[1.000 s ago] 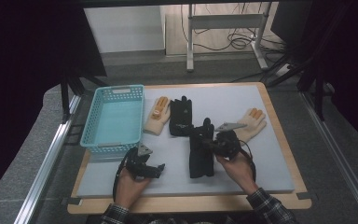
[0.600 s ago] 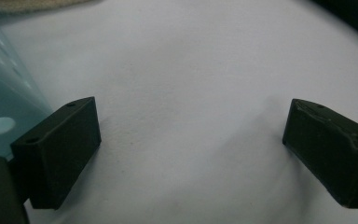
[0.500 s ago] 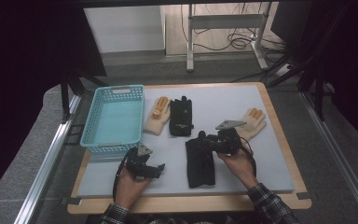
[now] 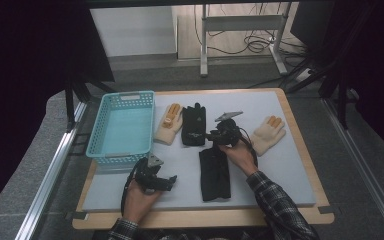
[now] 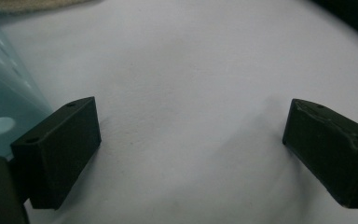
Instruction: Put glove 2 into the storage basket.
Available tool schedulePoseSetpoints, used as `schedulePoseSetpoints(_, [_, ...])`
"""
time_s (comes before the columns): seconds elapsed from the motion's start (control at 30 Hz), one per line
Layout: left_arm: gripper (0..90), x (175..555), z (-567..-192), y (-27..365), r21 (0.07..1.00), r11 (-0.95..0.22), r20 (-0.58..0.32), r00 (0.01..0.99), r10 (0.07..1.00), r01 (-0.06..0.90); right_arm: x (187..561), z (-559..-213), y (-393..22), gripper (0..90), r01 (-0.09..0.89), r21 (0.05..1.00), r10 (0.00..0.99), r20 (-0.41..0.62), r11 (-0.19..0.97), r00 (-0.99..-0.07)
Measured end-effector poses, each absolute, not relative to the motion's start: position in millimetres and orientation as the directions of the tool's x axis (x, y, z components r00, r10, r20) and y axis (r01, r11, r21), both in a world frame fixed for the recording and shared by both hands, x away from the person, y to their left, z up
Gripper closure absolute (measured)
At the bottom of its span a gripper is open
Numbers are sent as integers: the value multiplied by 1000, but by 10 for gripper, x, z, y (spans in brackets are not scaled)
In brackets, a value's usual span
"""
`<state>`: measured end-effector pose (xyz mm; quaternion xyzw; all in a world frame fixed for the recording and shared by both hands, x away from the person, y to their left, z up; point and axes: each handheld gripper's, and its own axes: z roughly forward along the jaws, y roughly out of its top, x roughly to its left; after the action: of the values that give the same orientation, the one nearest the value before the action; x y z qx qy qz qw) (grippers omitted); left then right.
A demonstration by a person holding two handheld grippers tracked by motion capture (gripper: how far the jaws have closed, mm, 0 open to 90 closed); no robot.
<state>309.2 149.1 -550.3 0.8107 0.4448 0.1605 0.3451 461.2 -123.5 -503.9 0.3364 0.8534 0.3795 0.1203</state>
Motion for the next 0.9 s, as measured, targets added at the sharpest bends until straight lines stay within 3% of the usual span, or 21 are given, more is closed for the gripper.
schedulePoseSetpoints(0.23, [44, 3092, -5503, 1491, 703, -366, -47, 553, 832, 610, 4794, -5181, -1108, 665, 495, 699, 664, 38, 516, -746])
schedulePoseSetpoints(0.37, [44, 3092, -5503, 1491, 703, -366, -47, 552, 832, 610, 4854, -5268, -1117, 847, 504, 690, 648, 67, 519, -759])
schedulePoseSetpoints(0.5, [44, 3093, -5501, 1495, 700, -372, -43, 556, 830, 610, 4818, -5240, -1100, 855, 479, 690, 641, 28, 542, -767])
schedulePoseSetpoints(0.83, [44, 3092, -5502, 1492, 701, -369, -44, 553, 832, 611, 4479, -4896, -1187, 847, 462, 730, 593, 96, 505, -800])
schedulePoseSetpoints(0.87, [44, 3093, -5502, 1492, 701, -368, -45, 553, 832, 611, 4440, -4882, -1194, 840, 457, 727, 580, 98, 513, -808])
schedulePoseSetpoints(0.9, [43, 3093, -5502, 1492, 701, -368, -45, 553, 832, 611, 4373, -4859, -1211, 760, 439, 734, 582, 73, 519, -810])
